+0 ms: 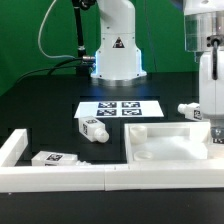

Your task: Assemble one leg

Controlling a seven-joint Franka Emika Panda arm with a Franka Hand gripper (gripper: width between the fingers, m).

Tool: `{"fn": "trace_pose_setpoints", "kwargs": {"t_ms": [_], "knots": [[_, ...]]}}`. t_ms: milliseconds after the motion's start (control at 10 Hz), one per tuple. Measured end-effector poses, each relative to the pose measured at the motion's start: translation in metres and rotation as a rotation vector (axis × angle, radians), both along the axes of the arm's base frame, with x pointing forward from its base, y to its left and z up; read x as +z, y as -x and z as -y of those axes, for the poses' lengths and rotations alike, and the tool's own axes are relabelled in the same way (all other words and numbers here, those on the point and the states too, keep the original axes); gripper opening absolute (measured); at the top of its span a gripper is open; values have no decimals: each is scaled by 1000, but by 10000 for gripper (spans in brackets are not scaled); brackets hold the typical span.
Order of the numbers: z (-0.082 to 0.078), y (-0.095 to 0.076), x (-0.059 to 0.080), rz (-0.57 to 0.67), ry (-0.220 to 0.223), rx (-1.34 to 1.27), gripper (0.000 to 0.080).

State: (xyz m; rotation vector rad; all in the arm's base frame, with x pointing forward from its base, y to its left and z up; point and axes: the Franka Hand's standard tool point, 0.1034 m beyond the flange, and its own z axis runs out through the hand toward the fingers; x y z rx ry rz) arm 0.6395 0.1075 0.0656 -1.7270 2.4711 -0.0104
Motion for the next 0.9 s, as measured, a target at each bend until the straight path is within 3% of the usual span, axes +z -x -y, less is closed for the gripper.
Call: {"fn": "trace_pose_setpoints", "kwargs": {"t_ms": [100,200,300,600,900], "knots": [[0,-1,1,3,2,22,549],[2,-4,11,23,7,108,549],[2,-7,26,46,3,154,627],[-7,-10,57,49,-21,200,648],[-6,-10,52,53,-15,198,648]]}}
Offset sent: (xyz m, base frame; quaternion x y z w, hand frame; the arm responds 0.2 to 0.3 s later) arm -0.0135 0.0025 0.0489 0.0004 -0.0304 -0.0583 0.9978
